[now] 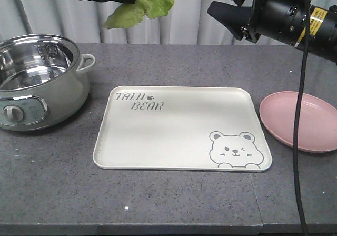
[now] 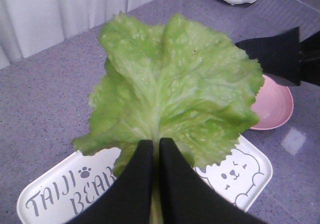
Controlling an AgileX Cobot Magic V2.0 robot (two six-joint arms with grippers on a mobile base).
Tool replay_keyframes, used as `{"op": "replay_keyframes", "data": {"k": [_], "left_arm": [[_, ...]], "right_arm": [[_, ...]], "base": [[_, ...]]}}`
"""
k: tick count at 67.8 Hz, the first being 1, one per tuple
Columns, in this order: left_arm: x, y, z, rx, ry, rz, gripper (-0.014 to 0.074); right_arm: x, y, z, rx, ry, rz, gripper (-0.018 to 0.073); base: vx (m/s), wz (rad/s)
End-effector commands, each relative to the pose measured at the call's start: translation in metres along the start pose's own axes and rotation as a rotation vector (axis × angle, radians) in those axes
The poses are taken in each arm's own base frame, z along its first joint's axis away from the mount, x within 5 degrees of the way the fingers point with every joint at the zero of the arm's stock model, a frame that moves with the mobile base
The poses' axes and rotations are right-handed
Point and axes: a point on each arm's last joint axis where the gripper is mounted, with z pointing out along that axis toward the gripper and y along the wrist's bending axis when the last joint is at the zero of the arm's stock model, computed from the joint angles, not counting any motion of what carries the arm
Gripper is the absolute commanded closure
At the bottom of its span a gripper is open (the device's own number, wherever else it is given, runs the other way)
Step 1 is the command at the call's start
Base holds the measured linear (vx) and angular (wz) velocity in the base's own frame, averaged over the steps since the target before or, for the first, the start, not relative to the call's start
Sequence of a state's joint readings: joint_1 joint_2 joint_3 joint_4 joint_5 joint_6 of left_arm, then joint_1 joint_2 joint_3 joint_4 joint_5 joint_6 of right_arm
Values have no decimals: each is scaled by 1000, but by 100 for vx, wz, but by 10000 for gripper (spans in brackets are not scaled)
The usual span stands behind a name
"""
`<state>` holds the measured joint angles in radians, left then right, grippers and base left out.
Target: Transfer vegetables to tray and serve
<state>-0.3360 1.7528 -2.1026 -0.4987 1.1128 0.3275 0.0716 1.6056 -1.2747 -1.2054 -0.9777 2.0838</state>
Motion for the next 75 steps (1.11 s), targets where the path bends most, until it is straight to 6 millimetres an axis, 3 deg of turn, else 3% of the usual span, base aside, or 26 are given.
{"op": "replay_keyframes", "data": {"k": [1,12,28,42,47,54,67,75], "left_arm": [[-16,-18,-24,20,-136,20,603],[-16,-26,-20,31,-126,39,603],[-12,-39,4,81,-84,49,603],[-14,-48,9,93,-109,63,603],[-14,-48,9,94,-110,62,603],[-14,-48,9,95,-108,62,603],[-14,-48,9,98,-104,59,601],[-14,-48,9,98,-104,53,577]], "right_arm": [[-11,24,-1,-118,-42,-8,-4],[-10,23,-1,-141,-42,6,-4],[-10,23,-1,-139,-40,4,-4],[-7,22,0,-123,-10,-17,20],[-5,20,0,-108,13,-34,73],[-4,19,0,-94,29,-47,216],[-3,18,0,-89,38,-64,578],[-3,18,0,-90,39,-64,569]], "base": [[0,0],[0,0],[0,0],[0,0],[0,0],[0,0],[0,0],[0,0]]}}
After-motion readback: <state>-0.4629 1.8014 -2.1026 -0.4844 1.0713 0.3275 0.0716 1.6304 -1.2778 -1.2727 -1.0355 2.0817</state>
